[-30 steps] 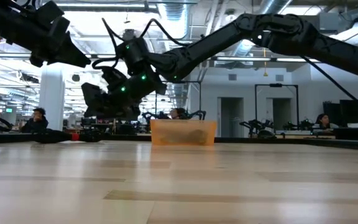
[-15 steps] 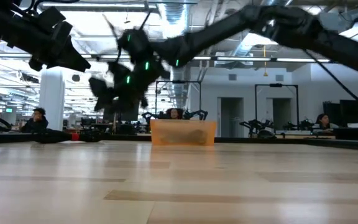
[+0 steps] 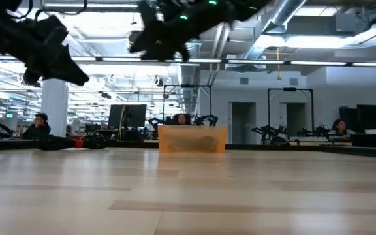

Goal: Pick and place USB-C Cables
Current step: Put the black charger cable into the orange bin

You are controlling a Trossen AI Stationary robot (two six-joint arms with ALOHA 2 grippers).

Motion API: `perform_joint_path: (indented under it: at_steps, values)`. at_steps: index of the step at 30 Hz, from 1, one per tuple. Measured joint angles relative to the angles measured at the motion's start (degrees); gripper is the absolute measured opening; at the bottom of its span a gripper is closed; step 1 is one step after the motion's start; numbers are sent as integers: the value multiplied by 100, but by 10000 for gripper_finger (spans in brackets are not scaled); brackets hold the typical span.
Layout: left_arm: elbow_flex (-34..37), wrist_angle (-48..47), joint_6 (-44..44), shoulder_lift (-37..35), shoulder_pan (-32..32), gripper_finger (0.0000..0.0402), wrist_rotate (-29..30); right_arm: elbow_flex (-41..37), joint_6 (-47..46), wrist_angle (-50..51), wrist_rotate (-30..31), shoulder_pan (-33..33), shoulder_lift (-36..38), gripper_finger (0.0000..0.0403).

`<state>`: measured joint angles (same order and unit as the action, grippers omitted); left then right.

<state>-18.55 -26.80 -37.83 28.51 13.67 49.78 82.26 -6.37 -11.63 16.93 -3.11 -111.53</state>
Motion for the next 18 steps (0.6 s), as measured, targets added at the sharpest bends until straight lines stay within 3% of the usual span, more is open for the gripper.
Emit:
perform_joint_path:
  at_steps: [4,11,18]
  values:
    - [2,-433,-837,178,-2,137,260,-1323,-153,-292,14,285,486,220]
    - [0,-129,-1390,1373,-360,137,570,-2335,-517,-313,105,812,960,220]
    - [-85,-52,-1247,2485,-1598,141,-254,-2460,-280,-702,237,947,1019,220]
